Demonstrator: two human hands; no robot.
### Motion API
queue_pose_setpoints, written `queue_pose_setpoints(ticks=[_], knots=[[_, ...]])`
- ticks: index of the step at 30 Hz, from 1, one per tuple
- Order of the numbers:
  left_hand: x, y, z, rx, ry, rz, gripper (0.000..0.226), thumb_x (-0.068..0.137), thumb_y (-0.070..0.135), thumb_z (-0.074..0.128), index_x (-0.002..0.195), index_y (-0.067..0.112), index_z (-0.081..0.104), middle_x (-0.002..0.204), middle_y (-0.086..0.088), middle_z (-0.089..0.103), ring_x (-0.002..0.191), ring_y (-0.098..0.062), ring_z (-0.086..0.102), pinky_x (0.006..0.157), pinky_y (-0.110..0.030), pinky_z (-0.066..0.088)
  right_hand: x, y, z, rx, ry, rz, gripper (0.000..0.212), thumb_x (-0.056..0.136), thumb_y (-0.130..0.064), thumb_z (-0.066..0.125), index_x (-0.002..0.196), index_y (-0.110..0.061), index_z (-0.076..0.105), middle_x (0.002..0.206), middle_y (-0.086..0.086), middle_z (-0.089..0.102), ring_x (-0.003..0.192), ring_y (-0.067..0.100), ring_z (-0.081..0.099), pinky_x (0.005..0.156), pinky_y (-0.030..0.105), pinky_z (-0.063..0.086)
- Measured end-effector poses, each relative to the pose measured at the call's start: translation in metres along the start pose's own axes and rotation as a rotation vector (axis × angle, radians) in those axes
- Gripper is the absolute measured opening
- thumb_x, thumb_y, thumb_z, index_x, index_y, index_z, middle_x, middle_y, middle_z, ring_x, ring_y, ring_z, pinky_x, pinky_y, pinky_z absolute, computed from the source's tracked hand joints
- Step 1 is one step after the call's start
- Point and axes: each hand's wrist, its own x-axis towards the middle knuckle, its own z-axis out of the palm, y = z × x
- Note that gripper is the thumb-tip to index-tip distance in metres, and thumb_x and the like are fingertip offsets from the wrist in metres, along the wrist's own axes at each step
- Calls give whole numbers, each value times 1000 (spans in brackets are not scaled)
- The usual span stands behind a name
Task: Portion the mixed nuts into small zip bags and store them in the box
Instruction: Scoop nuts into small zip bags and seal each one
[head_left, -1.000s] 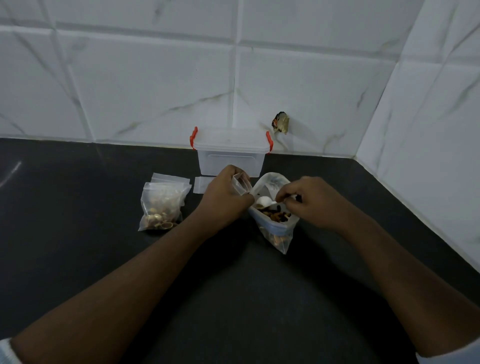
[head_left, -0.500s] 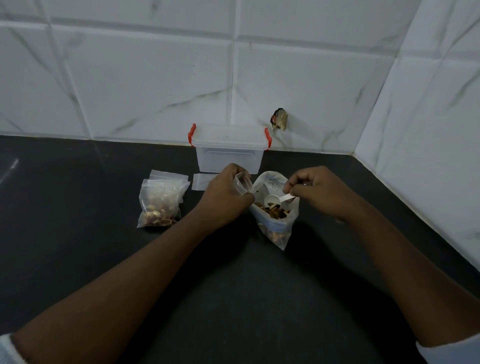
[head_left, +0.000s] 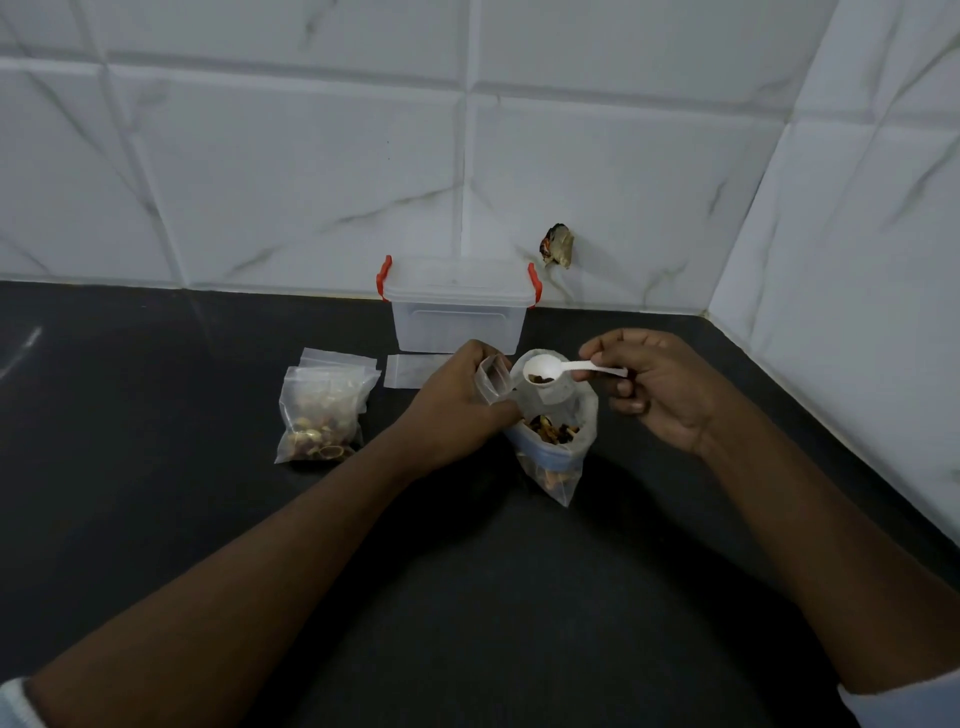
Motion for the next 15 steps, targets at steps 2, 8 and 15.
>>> queue_pose_setpoints(ticks=[2, 8, 15], knots=[[-1, 0, 1, -17, 7, 4, 48, 86, 25, 78, 125, 27, 51, 116, 13, 59, 106, -7, 59, 81, -22, 50, -4, -1, 8, 62, -59, -56, 17, 98, 6, 53, 98, 0, 69, 82, 15, 70, 53, 8, 42, 43, 19, 30], [1, -3, -1, -59, 14, 11, 40, 85, 22, 80, 114, 29, 54, 109, 10, 64, 99, -8, 64, 78, -24, 53, -13, 1, 23, -463, -181, -341, 21, 97, -2, 65, 101, -18, 76, 96, -1, 77, 81, 14, 68, 70, 27, 56], [1, -5, -1, -40, 22, 0, 45, 87, 17, 76, 121, 29, 50, 118, 12, 58, 106, -8, 59, 79, -18, 48, -11, -6, 14, -574, -95, -492, 30, 91, 5, 66, 100, -20, 77, 99, -10, 78, 95, 10, 72, 82, 25, 57]])
